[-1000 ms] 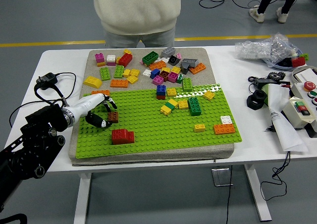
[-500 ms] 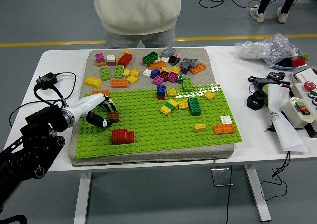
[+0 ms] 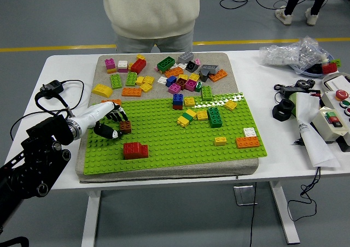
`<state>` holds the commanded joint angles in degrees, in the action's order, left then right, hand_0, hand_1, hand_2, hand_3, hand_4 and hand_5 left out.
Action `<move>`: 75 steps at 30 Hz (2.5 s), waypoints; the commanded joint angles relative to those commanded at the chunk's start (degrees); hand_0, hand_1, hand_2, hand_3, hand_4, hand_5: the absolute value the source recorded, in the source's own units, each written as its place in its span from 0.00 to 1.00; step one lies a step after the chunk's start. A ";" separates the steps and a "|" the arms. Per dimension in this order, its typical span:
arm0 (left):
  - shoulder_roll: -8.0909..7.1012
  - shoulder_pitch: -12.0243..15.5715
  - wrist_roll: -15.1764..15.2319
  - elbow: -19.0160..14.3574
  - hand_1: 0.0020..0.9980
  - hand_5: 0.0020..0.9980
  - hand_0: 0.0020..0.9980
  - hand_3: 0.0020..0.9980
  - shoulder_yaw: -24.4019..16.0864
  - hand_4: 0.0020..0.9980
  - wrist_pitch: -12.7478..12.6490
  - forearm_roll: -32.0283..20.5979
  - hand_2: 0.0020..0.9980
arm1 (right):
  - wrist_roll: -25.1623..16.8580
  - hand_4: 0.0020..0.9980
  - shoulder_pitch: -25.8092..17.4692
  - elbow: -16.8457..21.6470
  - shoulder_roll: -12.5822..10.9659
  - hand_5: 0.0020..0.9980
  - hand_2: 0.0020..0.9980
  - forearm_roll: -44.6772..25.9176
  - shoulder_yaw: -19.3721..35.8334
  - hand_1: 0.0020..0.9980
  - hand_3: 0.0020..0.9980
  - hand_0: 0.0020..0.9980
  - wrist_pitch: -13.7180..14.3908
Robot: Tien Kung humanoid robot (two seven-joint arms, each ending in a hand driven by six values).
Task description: Pick up the brick,pile it on top of brick,press brick,pick up the brick,pile it on top of brick,press brick
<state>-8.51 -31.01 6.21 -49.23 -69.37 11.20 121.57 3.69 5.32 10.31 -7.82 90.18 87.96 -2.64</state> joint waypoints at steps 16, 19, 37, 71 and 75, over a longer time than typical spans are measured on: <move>-1.72 2.85 -0.20 -6.85 0.60 0.00 0.61 0.53 -2.74 0.62 0.93 -0.22 0.51 | -0.03 1.00 -0.24 0.00 -0.01 0.69 0.72 -0.42 0.08 0.68 0.74 0.76 0.05; -2.06 3.37 -0.28 -8.55 0.59 0.00 0.60 0.52 -3.17 0.60 1.17 -0.26 0.51 | -0.04 1.00 -0.21 0.00 -0.02 0.69 0.72 -0.49 0.09 0.68 0.74 0.76 0.07; -6.56 10.89 -0.65 -22.05 0.58 0.00 0.59 0.52 -4.01 0.59 2.44 -2.09 0.50 | -0.06 1.00 -0.71 0.00 -0.09 0.69 0.72 -0.46 0.30 0.68 0.74 0.76 0.09; -6.39 19.61 -1.08 -32.01 0.58 0.00 0.59 0.52 -3.38 0.60 3.93 -4.96 0.50 | 0.00 1.00 -0.94 0.00 -0.28 0.69 0.72 -0.85 0.40 0.68 0.74 0.76 0.20; -6.10 19.22 -1.04 -31.37 0.58 0.00 0.59 0.52 -3.41 0.60 3.75 -4.95 0.50 | 0.00 1.00 -0.88 0.00 -0.28 0.69 0.72 -0.93 0.35 0.68 0.74 0.76 0.22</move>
<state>-14.61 -11.79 5.17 -80.60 -72.78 14.94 116.62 3.68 4.44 10.31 -8.10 89.25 88.32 -2.42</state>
